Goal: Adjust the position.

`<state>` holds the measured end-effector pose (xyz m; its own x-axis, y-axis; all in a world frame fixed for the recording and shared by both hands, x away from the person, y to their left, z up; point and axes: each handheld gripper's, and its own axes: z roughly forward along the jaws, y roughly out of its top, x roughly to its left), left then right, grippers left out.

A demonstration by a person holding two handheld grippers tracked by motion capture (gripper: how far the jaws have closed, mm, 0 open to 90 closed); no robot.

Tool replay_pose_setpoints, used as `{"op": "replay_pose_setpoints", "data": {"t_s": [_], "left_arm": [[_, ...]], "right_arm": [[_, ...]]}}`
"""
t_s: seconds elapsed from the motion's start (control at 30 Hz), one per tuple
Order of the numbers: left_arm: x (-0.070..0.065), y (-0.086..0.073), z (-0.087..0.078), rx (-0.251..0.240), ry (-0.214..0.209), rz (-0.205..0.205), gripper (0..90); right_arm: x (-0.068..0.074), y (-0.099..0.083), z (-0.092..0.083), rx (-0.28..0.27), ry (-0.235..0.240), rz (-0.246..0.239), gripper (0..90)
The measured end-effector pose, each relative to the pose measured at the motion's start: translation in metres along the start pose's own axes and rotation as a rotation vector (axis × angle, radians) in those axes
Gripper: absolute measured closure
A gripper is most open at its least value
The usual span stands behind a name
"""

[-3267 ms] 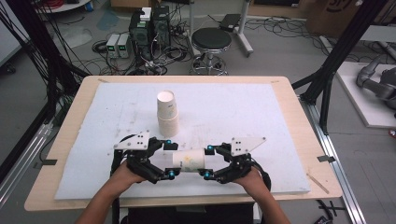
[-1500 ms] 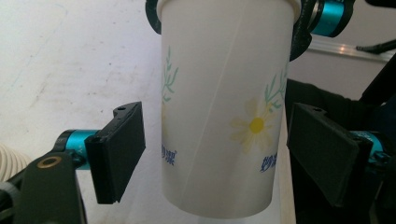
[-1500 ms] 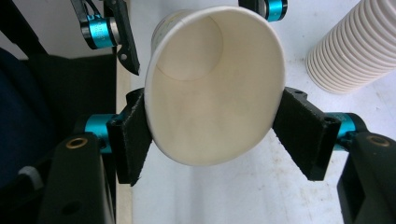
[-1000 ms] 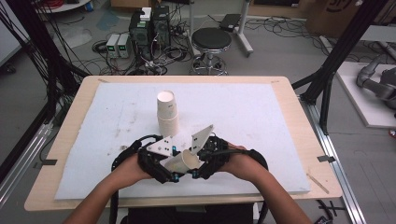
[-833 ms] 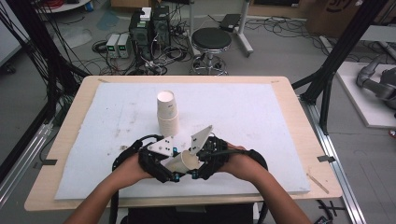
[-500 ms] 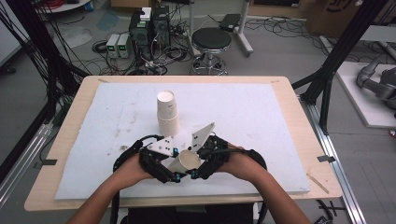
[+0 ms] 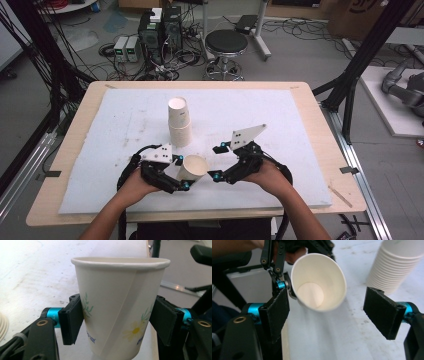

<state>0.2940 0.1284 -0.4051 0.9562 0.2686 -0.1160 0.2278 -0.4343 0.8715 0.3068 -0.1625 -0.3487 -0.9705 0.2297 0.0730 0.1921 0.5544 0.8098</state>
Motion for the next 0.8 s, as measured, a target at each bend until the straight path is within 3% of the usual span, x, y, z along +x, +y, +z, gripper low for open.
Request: {"op": "replay_pose_setpoints", "data": {"t_s": [0.4, 0.6, 0.7, 0.8], "left_arm": [[0.006, -0.017, -0.019, -0.123, 0.091, -0.035, 30.5], [0.01, -0.027, -0.032, -0.194, 0.175, -0.047, 30.2], [0.012, -0.032, -0.039, -0.235, 0.224, -0.056, 30.1], [0.014, -0.035, -0.046, -0.27, 0.268, -0.064, 30.0]], "right_arm": [[-0.004, -0.034, -0.024, -0.107, -0.12, 0.075, 21.8], [-0.005, -0.06, -0.031, -0.128, -0.195, 0.126, 21.8], [-0.007, -0.07, -0.032, -0.114, -0.23, 0.156, 21.8], [-0.006, -0.079, -0.034, -0.129, -0.282, 0.159, 21.7]]}}
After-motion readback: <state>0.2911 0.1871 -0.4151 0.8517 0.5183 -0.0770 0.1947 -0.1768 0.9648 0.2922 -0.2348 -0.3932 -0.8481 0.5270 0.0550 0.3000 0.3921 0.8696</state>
